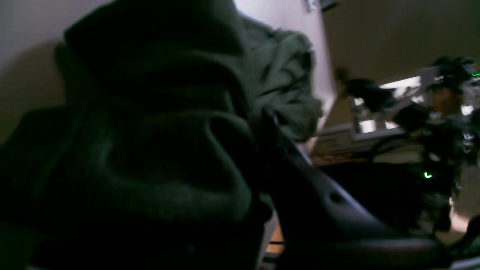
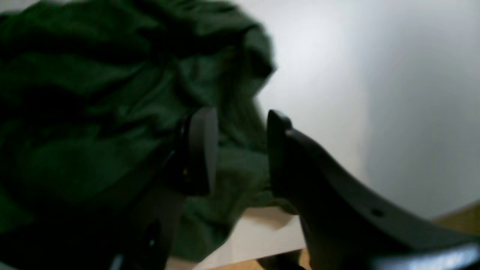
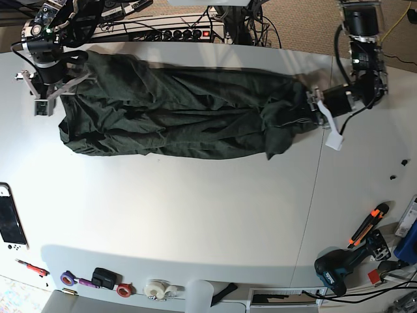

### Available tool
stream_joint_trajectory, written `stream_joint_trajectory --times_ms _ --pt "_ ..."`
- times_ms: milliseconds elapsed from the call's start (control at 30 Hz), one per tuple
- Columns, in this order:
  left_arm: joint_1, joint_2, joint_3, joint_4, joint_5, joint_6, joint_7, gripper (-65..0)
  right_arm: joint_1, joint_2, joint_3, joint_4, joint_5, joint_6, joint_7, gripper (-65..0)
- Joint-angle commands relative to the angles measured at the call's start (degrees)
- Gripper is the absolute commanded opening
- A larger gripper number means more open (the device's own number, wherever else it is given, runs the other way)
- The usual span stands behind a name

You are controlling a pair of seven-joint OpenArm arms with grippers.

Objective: Layout the t-shirt on the table in an organized manner, then fold the t-shirt properly
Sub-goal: 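Grasp the shirt's end with the left gripper and fold it toward the collar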

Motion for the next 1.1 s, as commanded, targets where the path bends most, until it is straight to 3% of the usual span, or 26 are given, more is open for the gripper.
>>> stream_joint_trajectory --times_ms 0,167,333,633,733,1067 --pt "-0.7 0.5 -0.2 1.9 -2.1 -0.9 0.3 -65.0 0.0 0.7 0.2 0.9 -0.6 -1.1 1.9 -42.9" --pt "-0.7 3.9 0.4 6.5 -2.1 -0.9 0.8 -65.0 0.0 0.7 0.2 0.9 -2.5 -2.7 2.6 -42.9" --pt "-2.5 7.0 4.3 7.6 -1.7 -0.9 -1.1 -65.0 0.0 0.7 0.2 0.9 -9.2 -5.6 4.5 -42.9" --pt "-7.4 11.5 14.9 7.6 16.6 -0.5 -11.1 -65.0 0.0 0.8 0.2 0.9 -11.1 -7.4 4.3 -42.9" --pt "-7.8 11.6 18.4 7.6 18.8 0.9 -12.8 -65.0 0.0 0.8 0.2 0.9 -11.1 -7.4 4.1 -42.9" --pt "-7.8 11.6 27.6 7.6 30.9 0.9 -23.4 -65.0 0.0 0.8 0.2 0.9 -10.2 -7.5 4.1 -42.9"
